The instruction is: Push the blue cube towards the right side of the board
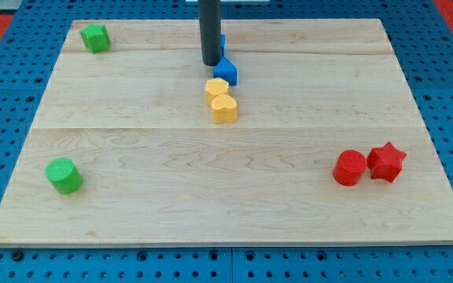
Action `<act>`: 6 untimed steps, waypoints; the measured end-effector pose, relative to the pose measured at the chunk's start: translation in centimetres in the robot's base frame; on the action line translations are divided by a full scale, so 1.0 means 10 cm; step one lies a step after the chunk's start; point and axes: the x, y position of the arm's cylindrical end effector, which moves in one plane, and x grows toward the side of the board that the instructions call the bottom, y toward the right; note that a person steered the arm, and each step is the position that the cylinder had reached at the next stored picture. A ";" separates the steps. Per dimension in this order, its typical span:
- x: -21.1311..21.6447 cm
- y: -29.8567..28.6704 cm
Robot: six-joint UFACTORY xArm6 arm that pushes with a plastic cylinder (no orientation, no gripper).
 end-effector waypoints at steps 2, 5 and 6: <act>-0.30 -0.20; -0.53 -0.22; -0.52 0.21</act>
